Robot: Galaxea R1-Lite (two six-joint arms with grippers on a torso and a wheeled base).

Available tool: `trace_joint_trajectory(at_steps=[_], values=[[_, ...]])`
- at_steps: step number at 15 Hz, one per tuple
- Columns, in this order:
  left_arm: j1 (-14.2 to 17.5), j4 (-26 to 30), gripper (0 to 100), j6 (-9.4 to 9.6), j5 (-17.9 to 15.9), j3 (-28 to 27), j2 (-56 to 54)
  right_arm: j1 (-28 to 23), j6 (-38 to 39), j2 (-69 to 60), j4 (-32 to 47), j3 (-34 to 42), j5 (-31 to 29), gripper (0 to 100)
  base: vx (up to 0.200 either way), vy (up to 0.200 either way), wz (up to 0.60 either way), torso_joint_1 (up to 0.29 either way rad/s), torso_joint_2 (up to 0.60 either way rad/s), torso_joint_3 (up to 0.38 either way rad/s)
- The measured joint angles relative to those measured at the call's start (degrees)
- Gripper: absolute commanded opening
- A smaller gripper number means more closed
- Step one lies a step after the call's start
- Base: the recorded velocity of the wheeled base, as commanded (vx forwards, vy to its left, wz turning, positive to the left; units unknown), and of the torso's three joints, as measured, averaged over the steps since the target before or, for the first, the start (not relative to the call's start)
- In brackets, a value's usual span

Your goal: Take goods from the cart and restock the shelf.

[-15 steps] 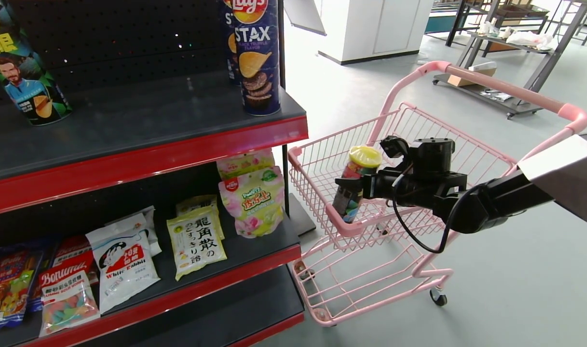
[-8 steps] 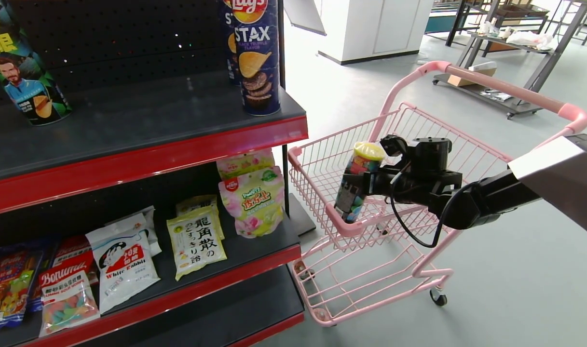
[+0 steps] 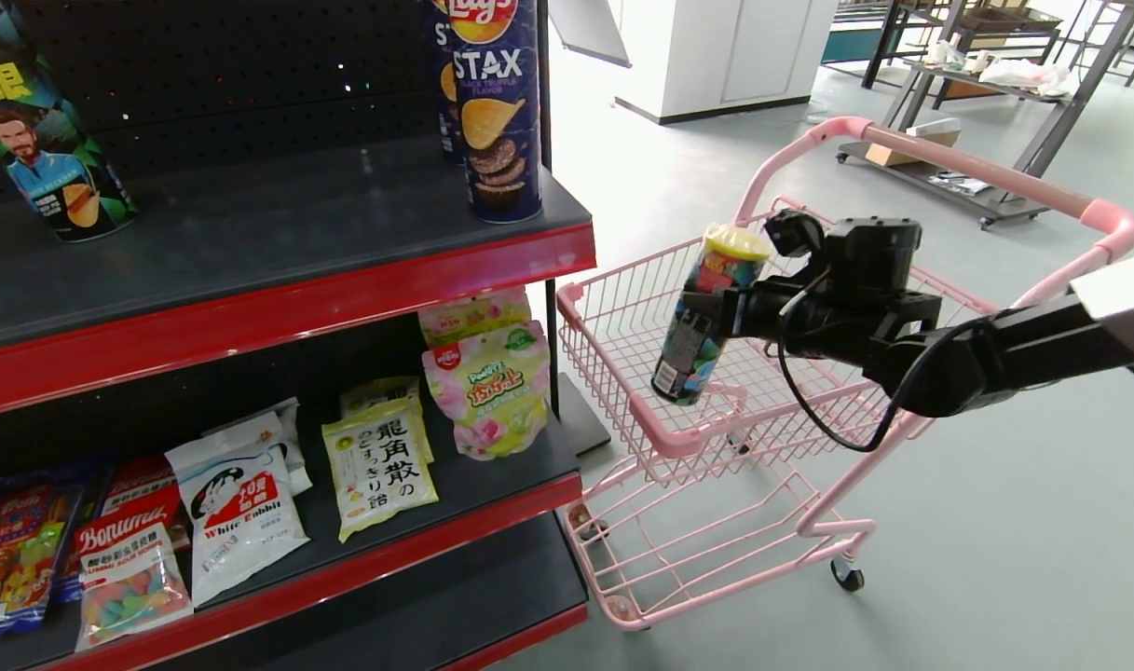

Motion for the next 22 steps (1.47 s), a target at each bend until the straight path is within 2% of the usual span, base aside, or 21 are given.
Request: trace_joint_trajectory(at_steps=[5,8,10,13,19,22], values=[[0.0,0.0,100,-0.13,0.0,0.0,0.0,2.9,-1.5,-24.2,20.0,2.7,0.0,0,0.000,0.000,0.00,0.000,0.00,0.000],[0.0,0.0,100,-0.10,0.0,0.0,0.0,6.4,-8.2,-36.7,26.7,11.4,-0.7,0,0.000,0.000,0.00,0.000,0.00,0.000],[0.0,0.0,100,-0.02,0.0,0.0,0.0,7.3,-10.9,-40.7,26.7,17.3,-3.0,0,0.000,0.000,0.00,0.000,0.00,0.000],[0.0,0.0,100,-0.02,0.0,0.0,0.0,7.6,-11.5,-42.9,26.7,21.4,0.1,0,0.000,0.000,0.00,0.000,0.00,0.000],[0.0,0.0,100,0.00,0.0,0.0,0.0,9.4,-11.7,-42.2,26.6,20.8,0.1,0,0.000,0.000,0.00,0.000,0.00,0.000],[0.0,0.0,100,0.00,0.0,0.0,0.0,9.5,-11.7,-41.9,26.7,20.7,0.1,0,0.000,0.000,0.00,0.061,-0.24,-0.167]])
